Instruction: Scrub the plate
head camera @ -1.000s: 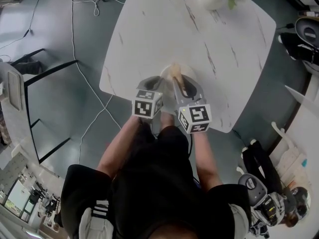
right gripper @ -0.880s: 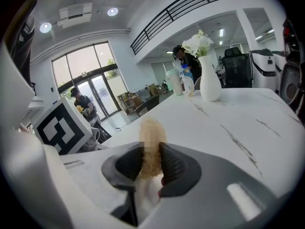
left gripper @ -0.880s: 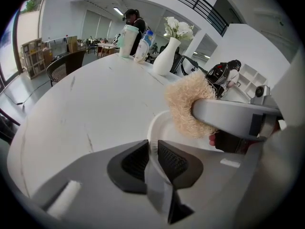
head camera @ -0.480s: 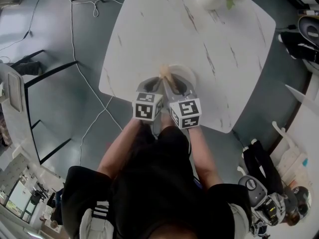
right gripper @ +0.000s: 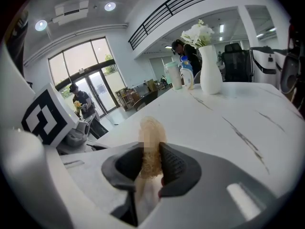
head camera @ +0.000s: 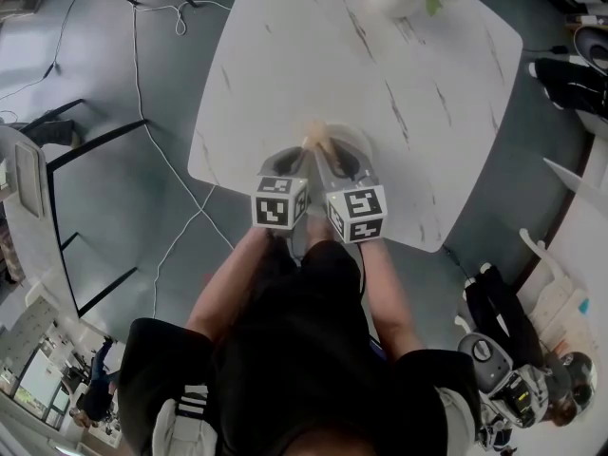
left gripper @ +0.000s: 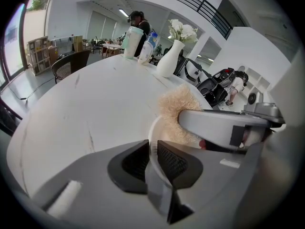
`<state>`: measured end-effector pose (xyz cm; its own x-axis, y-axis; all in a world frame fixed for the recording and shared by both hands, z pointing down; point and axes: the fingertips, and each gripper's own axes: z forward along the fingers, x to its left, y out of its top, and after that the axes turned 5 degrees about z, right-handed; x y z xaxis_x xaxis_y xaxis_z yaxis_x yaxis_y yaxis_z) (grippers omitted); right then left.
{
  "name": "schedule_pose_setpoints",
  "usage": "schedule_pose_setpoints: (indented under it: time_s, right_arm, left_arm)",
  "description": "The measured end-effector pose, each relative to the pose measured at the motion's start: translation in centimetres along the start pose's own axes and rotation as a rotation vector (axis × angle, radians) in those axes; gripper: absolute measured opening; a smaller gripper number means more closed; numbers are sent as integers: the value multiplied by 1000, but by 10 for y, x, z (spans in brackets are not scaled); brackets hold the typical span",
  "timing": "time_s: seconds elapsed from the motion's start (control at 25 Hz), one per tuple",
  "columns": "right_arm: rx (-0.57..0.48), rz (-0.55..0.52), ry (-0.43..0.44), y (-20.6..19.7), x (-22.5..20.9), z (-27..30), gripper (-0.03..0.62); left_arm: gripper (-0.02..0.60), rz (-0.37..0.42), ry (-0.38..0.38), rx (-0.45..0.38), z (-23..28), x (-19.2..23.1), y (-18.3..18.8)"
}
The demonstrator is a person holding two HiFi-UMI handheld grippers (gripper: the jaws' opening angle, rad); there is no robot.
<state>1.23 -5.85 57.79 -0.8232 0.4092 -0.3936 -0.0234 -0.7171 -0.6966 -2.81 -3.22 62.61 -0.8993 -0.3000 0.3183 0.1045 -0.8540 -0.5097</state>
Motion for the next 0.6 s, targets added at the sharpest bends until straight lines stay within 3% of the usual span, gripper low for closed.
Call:
schedule_pose_setpoints:
  time_s: [0.6]
  right_arm:
    - [-18,70,-116,-6,-51,-36,92]
  left_arm:
    - [61,-9,6,-10,-2,-2,2]
